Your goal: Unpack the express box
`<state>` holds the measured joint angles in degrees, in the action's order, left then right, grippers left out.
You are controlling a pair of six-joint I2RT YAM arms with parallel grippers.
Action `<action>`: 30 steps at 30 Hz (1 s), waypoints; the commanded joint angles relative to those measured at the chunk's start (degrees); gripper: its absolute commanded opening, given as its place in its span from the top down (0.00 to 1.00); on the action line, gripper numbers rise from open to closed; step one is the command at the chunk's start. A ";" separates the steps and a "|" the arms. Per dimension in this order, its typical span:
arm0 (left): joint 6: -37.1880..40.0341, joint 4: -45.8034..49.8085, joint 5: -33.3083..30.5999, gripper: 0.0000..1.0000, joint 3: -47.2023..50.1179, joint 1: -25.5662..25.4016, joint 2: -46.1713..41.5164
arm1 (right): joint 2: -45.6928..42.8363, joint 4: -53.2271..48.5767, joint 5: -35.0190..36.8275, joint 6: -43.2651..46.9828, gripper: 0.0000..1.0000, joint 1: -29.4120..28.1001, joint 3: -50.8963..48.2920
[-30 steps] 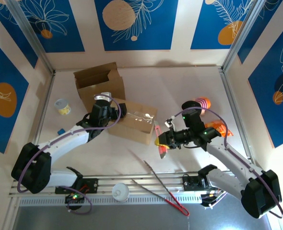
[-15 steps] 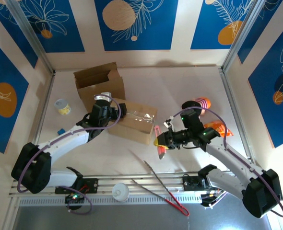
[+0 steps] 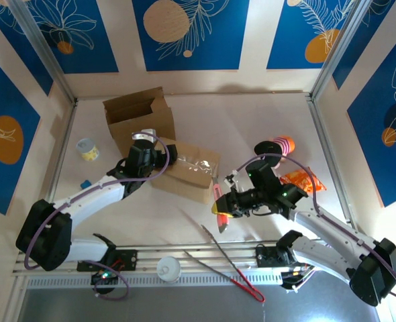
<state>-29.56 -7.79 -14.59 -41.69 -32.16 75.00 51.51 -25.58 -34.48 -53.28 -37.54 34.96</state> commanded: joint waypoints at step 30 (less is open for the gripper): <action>27.44 41.86 6.89 0.16 -48.70 -0.76 21.67 | 26.32 -43.84 67.65 -24.77 1.00 -26.42 27.15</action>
<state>-7.90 29.17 -11.20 -88.18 -32.29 90.78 74.70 -63.33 24.10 -67.46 -61.34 57.87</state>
